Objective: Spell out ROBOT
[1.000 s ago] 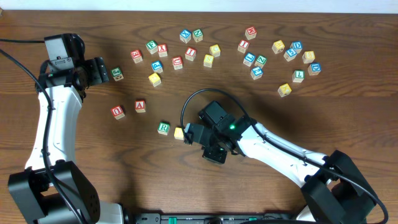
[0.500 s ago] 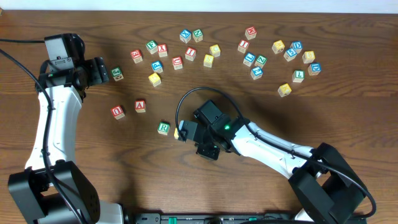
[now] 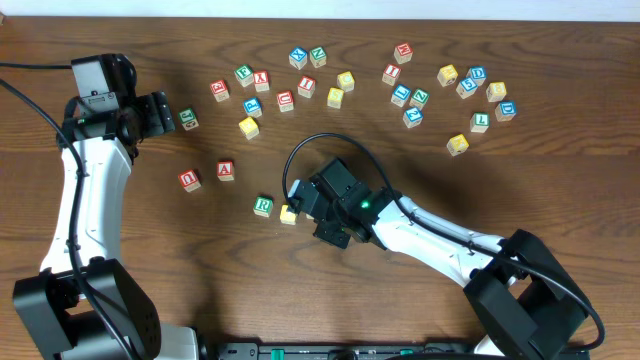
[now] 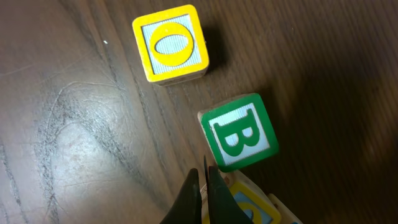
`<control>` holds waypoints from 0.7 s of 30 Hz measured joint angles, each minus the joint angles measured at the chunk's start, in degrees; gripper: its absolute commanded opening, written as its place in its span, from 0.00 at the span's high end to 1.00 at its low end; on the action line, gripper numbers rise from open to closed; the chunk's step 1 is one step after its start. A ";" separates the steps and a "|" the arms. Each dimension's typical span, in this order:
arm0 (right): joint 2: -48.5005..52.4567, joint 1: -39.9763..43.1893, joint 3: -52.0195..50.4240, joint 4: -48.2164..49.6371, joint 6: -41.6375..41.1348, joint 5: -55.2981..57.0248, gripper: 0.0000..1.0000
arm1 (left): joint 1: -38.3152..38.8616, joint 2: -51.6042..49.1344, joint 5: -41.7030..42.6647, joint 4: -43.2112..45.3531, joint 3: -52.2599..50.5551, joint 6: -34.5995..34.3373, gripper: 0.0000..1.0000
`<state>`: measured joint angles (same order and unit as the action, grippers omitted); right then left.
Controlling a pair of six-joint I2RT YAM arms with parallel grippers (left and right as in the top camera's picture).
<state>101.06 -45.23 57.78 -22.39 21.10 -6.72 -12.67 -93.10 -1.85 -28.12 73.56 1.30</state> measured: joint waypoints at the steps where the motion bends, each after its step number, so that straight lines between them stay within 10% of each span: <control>1: 0.00 0.00 0.00 0.02 0.00 0.13 0.99 | 0.00 0.00 0.00 0.00 0.00 -0.26 0.09; 21: 0.00 0.02 0.00 3.37 -4.70 2.78 0.99 | 4.76 0.00 -0.48 -1.27 0.00 -2.80 0.11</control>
<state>101.06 -45.21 57.78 -19.03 16.40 -3.95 -7.90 -93.10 -2.33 -29.39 73.56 -1.50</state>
